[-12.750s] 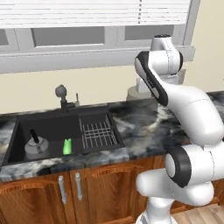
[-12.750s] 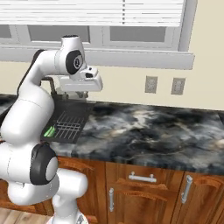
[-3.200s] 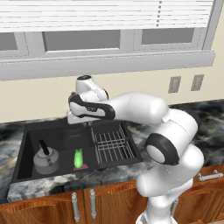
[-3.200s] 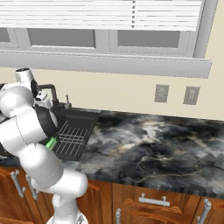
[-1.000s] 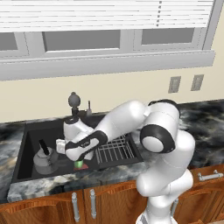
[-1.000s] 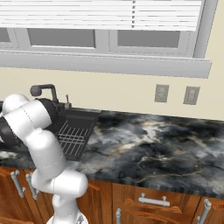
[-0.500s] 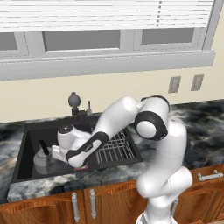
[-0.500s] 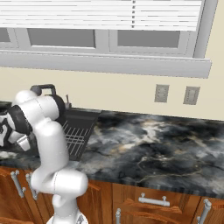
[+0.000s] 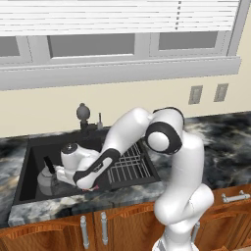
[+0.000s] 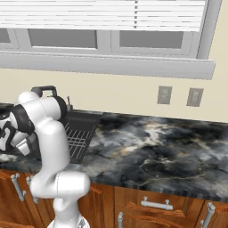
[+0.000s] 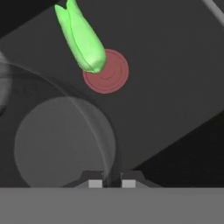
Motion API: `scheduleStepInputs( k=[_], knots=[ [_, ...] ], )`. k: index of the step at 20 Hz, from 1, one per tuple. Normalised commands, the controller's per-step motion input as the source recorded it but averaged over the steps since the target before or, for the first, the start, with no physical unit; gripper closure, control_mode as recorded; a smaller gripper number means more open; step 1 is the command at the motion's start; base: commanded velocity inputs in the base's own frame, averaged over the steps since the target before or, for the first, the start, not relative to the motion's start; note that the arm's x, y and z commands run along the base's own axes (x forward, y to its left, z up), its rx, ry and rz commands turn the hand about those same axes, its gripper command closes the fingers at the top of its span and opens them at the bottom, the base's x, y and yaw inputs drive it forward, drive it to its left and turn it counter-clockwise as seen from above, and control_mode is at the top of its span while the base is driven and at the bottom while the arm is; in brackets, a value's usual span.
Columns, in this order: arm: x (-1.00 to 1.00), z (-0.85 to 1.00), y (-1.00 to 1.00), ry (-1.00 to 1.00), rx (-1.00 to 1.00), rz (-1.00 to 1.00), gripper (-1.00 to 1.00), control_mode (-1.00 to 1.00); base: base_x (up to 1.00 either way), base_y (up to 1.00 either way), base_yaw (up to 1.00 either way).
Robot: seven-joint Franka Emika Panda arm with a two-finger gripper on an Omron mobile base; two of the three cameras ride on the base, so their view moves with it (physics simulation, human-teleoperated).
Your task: Pick the jar and kettle and place them in the sink. Then turn on the water.
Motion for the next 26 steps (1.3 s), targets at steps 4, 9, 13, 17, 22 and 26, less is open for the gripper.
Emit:
scheduleStepInputs(
  k=[4,9,13,17,22,26],
  knots=[
    [0.09,-0.12,0.0,0.0,0.0,0.0,1.0,-1.0,0.0,0.0,0.0],
    [0.15,-0.14,0.0,0.0,0.0,0.0,1.0,-1.0,0.0,0.0,0.0],
    [0.09,-0.11,0.0,0.0,0.02,0.0,1.0,-1.0,0.0,0.0,0.0],
    [0.02,0.0,0.0,0.01,0.0,0.0,1.0,-1.0,0.0,0.0,0.0],
    [0.0,0.0,0.0,0.0,0.0,0.0,1.0,-1.0,0.0,0.0,0.0],
    [0.0,0.0,0.0,0.0,0.0,0.0,1.0,-1.0,0.0,0.0,0.0]
  ],
)
